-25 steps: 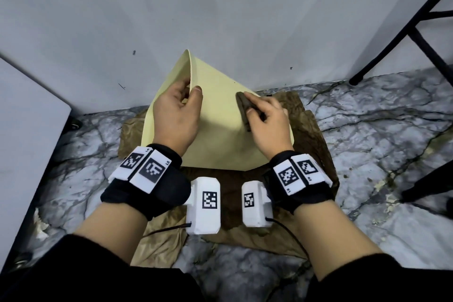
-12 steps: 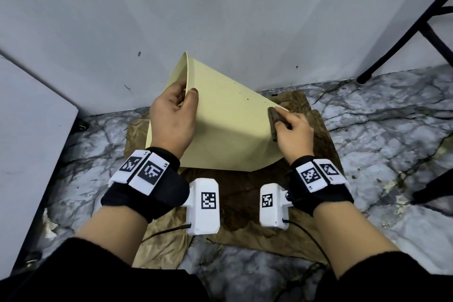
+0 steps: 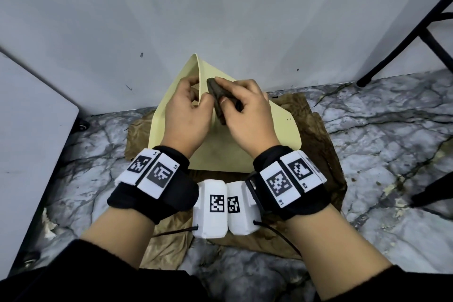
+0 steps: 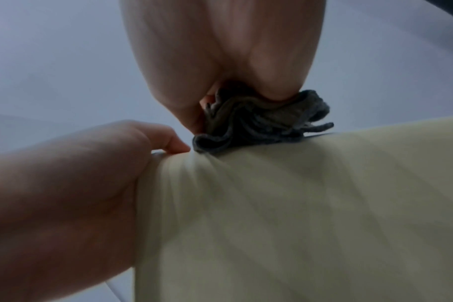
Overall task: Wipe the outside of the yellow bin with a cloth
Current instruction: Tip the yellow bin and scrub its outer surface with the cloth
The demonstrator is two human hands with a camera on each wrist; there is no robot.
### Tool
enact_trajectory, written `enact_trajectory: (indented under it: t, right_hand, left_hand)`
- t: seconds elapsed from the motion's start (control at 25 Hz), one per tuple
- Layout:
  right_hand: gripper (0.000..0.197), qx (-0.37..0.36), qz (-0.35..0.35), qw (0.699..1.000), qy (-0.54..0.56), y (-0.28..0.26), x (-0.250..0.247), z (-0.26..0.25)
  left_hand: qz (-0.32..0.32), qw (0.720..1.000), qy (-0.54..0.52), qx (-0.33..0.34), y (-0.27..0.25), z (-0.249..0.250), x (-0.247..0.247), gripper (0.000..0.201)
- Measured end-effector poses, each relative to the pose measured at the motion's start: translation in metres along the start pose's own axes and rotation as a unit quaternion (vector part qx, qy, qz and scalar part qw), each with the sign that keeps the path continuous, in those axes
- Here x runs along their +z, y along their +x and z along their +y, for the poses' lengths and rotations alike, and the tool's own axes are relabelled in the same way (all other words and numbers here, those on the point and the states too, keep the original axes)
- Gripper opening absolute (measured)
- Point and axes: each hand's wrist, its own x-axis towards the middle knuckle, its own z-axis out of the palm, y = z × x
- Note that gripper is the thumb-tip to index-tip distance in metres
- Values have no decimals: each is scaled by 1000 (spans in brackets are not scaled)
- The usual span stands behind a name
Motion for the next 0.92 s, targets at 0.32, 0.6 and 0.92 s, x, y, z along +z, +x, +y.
enact_trajectory:
  t: [0.32, 0.6, 0.92]
  right_hand:
    - [34, -5, -12, 1000, 13, -5, -1, 3]
    - [34, 31, 20, 999, 40, 6, -12, 28]
    - [32, 212, 94, 973, -16, 5, -60, 119]
  left_hand:
    - [-11, 1000, 13, 16, 5, 2, -2, 32]
    - [-28, 999, -21, 21, -3, -1, 3, 42]
    - [-23, 1000, 1, 12, 2, -2, 1, 34]
